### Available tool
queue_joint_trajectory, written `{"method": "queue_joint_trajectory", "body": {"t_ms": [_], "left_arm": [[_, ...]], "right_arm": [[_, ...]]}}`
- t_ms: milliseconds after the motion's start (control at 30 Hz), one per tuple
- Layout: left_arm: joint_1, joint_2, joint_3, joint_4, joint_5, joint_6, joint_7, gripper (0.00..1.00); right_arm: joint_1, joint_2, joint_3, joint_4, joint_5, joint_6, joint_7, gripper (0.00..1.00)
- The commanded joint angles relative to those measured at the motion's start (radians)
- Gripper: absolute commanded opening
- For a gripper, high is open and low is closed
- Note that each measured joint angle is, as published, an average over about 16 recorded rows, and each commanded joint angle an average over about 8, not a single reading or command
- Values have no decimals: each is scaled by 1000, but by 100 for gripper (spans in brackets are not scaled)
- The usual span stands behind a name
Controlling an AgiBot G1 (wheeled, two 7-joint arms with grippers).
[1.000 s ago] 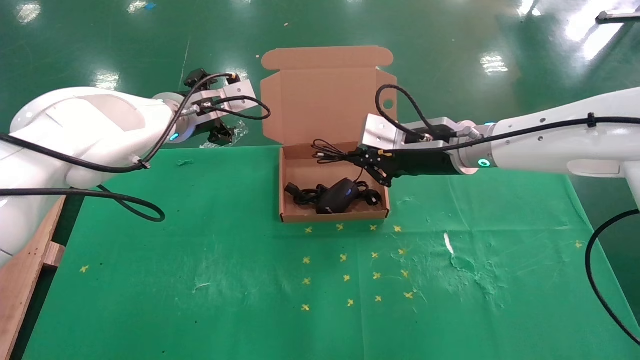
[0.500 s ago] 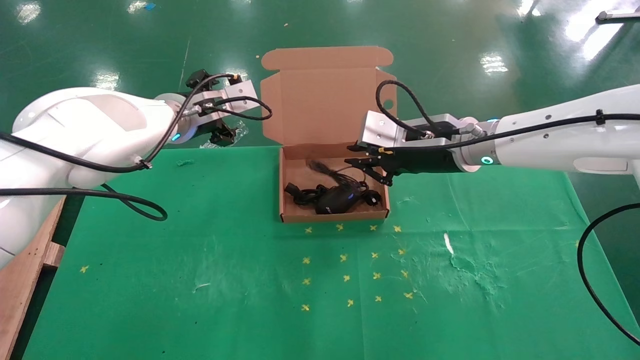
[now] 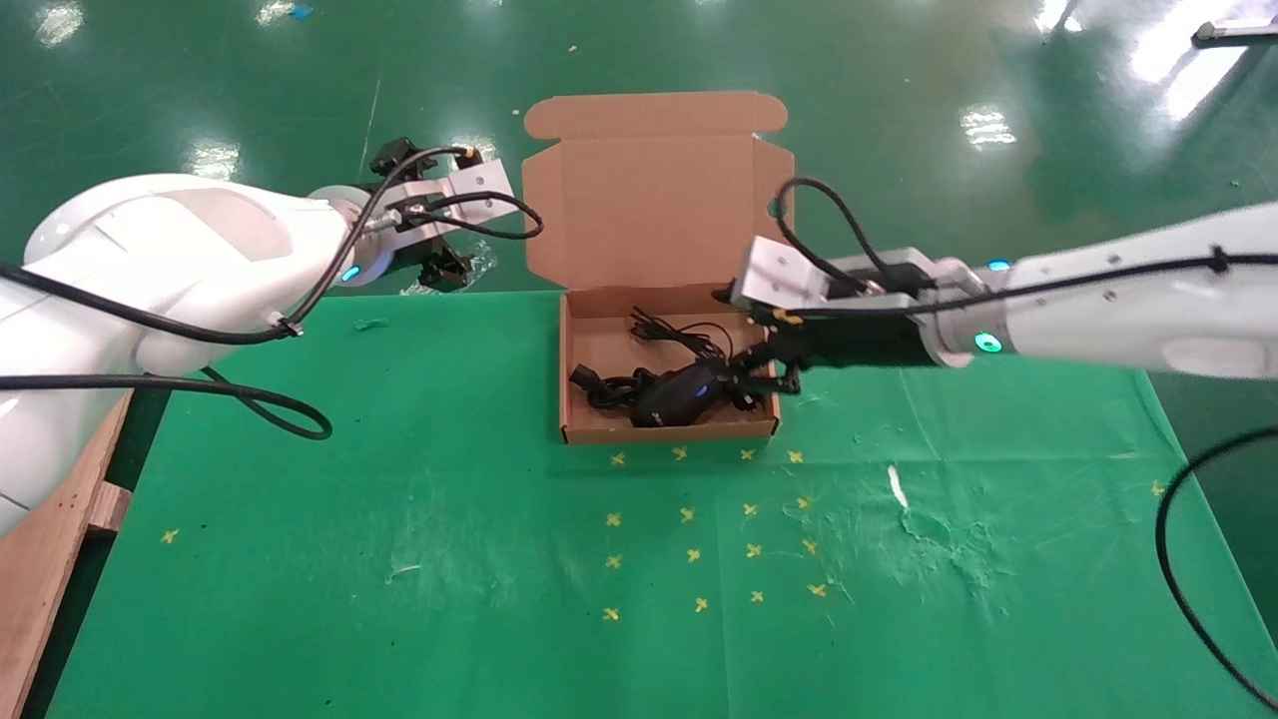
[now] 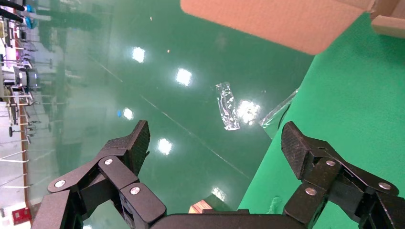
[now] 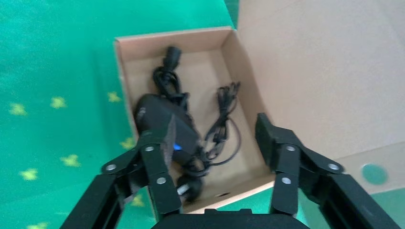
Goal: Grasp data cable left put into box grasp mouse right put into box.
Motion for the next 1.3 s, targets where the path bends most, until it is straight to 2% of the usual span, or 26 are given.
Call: {"method": "queue_joint_trajectory", "body": {"t_ms": [33, 833, 1000, 1300], "left_arm": [[0, 0, 0, 0, 0, 0, 0, 100], [4, -4, -6, -2, -11, 5, 5, 100], [34, -33, -53, -20, -105, 45, 52, 100], [123, -120, -192, -74, -381, 161, 187, 100]], "right_arm": [[-13, 14, 9, 13, 27, -11, 5, 100], [-209, 229, 144, 207, 428, -171, 77, 100], [-249, 273, 172, 247, 511, -205, 92, 100], [-323, 354, 223, 320, 662, -265, 119, 100]]}}
